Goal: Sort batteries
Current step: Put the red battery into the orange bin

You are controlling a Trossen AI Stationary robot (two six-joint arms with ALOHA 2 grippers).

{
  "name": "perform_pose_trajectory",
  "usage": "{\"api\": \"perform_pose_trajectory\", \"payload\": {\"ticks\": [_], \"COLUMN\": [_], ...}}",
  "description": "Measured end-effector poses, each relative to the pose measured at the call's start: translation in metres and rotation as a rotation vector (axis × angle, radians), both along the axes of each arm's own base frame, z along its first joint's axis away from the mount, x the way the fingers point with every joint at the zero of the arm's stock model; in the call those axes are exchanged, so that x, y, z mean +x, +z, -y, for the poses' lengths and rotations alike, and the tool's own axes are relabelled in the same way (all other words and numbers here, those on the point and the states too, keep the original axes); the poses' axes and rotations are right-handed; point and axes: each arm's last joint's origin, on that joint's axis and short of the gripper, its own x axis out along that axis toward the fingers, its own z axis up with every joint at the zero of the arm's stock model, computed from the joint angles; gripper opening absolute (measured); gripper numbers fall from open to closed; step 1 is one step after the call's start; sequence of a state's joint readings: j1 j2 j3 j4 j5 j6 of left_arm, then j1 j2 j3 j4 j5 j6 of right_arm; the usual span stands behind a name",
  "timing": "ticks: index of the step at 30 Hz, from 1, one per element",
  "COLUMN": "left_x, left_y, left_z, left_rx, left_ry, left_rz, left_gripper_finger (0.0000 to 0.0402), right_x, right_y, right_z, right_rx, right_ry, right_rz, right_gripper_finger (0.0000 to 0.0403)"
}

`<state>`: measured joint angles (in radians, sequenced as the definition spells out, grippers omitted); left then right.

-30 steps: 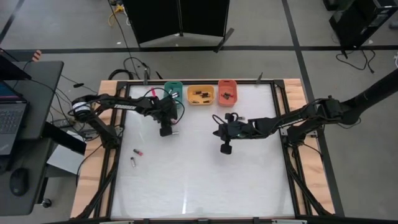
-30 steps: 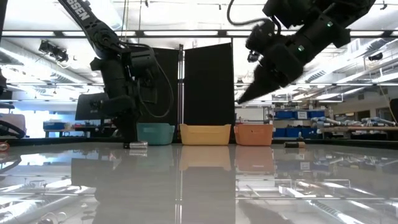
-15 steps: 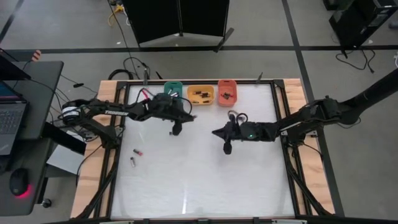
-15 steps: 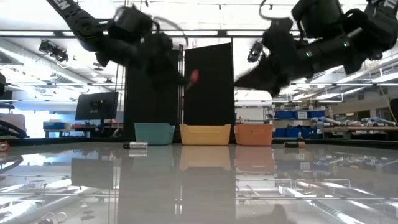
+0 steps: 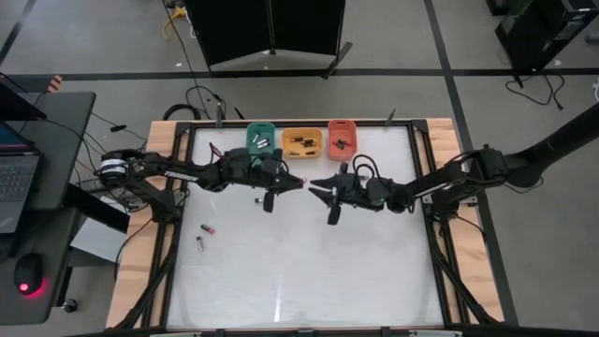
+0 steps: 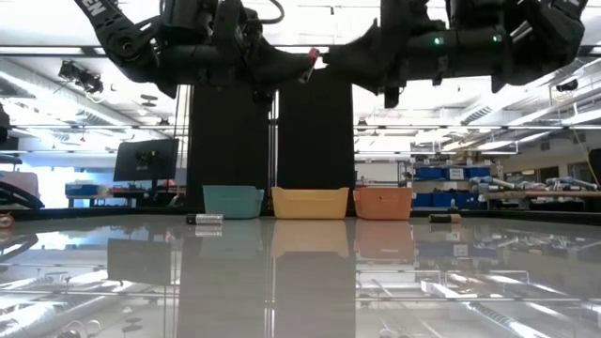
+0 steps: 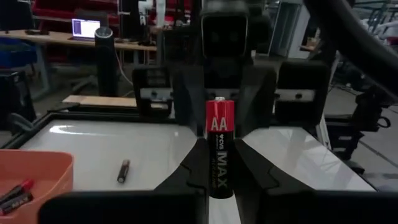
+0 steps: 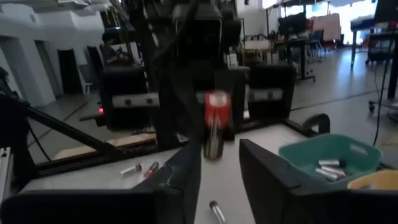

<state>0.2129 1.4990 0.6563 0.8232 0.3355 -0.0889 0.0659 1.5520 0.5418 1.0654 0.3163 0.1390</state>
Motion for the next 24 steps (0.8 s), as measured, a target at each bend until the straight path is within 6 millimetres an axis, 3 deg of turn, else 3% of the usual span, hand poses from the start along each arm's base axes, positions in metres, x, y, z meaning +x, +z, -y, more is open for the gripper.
{"api": "perform_pose_trajectory", "payload": {"ticks": [5,11,18,24], "left_x": [0.002,0.004,0.015,0.030], "left_y": [-0.001,0.000,-0.002,0.000], "left_z": [0.007,0.013,0.012,0.011], "left_rx": [0.002,0.006,-0.011,-0.008], "left_ry": [-0.008,0.009,0.002,-0.024], "left_rz": [-0.002,0.021,0.045,0.054], "left_gripper_finger": [0.0044,0.0044,0.0044,0.0044], "right_x": [0.005,0.008,0.010,0.010], "right_y": [0.008,0.014,0.016,0.017], "right_z": [-0.002,-0.003,-0.004,-0.004], "right_rx": [-0.010,-0.033,-0.051,-0.063], "right_ry": [0.004,0.022,0.055,0.053], "right_rz": [0.024,0.038,0.045,0.046], "right_gripper_finger": [0.0146,0.0154,0.0141,0.0107]}}
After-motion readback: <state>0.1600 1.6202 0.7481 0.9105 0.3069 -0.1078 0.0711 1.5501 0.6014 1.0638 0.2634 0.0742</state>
